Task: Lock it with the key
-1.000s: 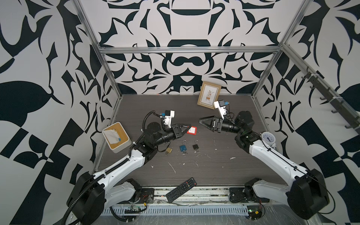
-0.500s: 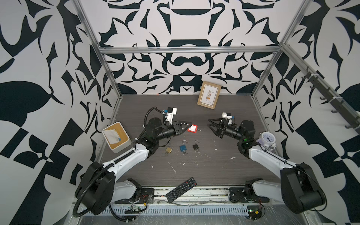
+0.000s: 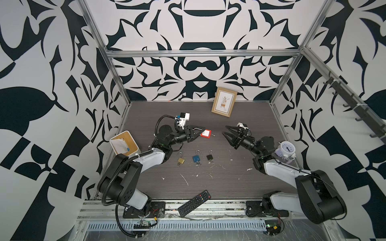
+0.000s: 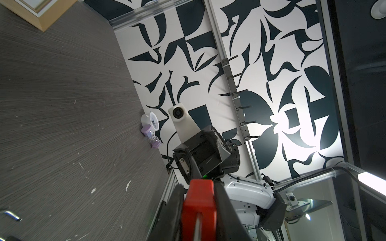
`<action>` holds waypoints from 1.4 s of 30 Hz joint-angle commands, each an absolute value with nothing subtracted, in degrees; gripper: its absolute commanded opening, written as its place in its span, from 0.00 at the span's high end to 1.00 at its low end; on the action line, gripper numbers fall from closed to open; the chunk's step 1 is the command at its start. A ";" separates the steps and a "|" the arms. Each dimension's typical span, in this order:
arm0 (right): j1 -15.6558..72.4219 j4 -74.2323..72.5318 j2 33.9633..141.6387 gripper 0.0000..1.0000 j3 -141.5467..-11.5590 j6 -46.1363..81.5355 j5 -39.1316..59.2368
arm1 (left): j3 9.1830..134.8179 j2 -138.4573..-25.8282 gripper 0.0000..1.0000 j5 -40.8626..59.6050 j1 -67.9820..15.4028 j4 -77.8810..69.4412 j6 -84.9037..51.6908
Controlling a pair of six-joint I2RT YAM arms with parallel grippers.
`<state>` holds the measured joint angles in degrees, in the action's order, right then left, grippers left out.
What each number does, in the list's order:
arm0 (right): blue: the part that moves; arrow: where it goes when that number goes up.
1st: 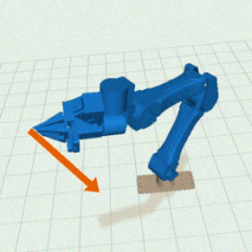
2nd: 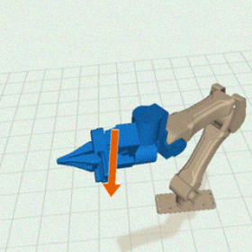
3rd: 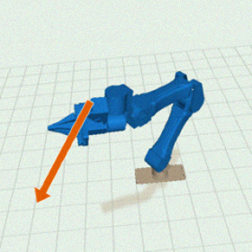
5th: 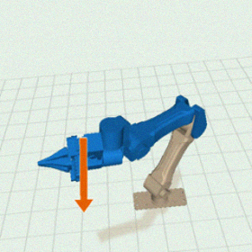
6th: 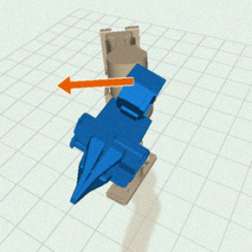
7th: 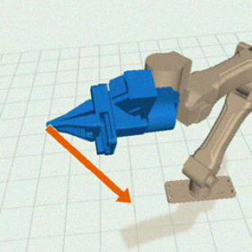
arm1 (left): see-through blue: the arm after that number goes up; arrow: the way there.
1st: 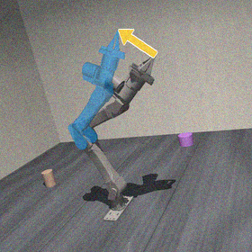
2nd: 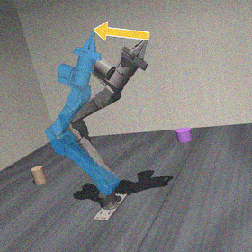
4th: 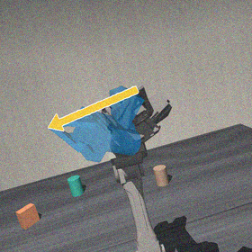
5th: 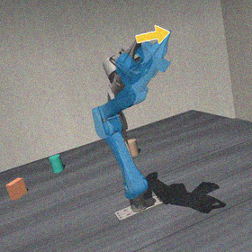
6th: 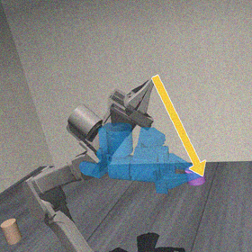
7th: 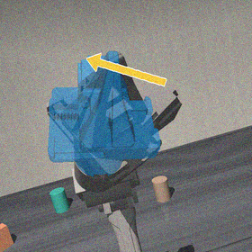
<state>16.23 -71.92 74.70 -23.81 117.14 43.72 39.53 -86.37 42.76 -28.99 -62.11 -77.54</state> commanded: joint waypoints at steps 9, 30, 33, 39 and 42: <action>21.87 -80.16 77.84 0.57 -26.20 118.41 43.29 | 41.18 -82.12 1.00 43.15 -28.95 -58.71 -73.64; 25.42 -80.32 79.69 0.65 -26.29 116.89 42.95 | 41.72 -79.47 1.00 43.41 -28.92 -53.71 -70.28; 25.49 -81.48 79.65 0.65 -26.51 117.59 42.80 | 41.93 -79.02 1.00 43.24 -28.92 -52.14 -69.11; 25.66 -81.11 78.94 0.66 -25.56 117.34 43.25 | 42.44 -79.02 1.00 43.39 -28.90 -51.27 -68.37; 25.71 -80.53 79.02 0.66 -24.92 116.76 43.50 | 42.50 -79.02 1.00 43.41 -28.90 -51.68 -68.47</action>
<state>25.34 -77.58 80.31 -25.23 118.08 43.03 40.82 -80.40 42.92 -28.99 -50.68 -69.06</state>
